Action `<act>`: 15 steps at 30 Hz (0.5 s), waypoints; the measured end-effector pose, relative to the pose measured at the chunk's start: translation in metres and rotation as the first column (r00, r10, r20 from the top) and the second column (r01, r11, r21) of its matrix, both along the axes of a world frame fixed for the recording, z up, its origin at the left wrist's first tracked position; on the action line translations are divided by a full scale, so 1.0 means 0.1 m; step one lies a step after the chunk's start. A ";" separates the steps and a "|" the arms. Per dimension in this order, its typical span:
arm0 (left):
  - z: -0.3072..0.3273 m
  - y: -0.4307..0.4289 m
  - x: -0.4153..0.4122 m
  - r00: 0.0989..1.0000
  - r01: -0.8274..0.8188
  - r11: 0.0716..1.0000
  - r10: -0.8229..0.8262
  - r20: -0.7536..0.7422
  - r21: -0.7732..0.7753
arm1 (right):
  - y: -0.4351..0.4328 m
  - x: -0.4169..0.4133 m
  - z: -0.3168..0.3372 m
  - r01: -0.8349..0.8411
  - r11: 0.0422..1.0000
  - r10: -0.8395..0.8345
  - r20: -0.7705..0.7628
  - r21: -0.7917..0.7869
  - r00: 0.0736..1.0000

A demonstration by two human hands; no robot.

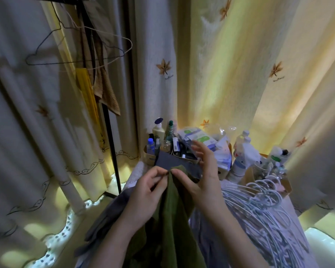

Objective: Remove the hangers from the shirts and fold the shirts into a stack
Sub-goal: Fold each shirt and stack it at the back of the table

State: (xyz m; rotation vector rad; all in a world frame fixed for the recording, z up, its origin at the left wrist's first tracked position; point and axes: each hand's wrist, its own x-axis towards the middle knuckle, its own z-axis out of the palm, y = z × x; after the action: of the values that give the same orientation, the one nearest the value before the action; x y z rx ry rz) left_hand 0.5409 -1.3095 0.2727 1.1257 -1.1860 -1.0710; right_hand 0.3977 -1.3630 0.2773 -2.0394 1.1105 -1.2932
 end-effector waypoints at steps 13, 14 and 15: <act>1.44 -0.77 0.38 0.992 0.038 0.894 0.020 0.124 -0.446 | -0.76 0.07 1.87 -0.005 0.922 -0.002 -0.017 -0.387 1.000; 1.50 -0.79 0.45 0.973 0.084 0.886 0.027 0.230 -0.456 | -0.78 0.03 2.03 -0.006 0.914 -0.011 -0.039 -0.406 0.999; 1.57 -0.81 0.50 0.940 0.113 0.879 0.057 0.337 -0.463 | -0.79 -0.01 2.18 -0.021 0.908 -0.015 -0.081 -0.419 0.997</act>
State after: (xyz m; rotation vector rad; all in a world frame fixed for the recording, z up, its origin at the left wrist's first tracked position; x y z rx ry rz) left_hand 0.5908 -1.3907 0.4294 0.9183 -1.6406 -0.5554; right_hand 0.3968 -1.4421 0.4950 -2.4202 0.9187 -1.5669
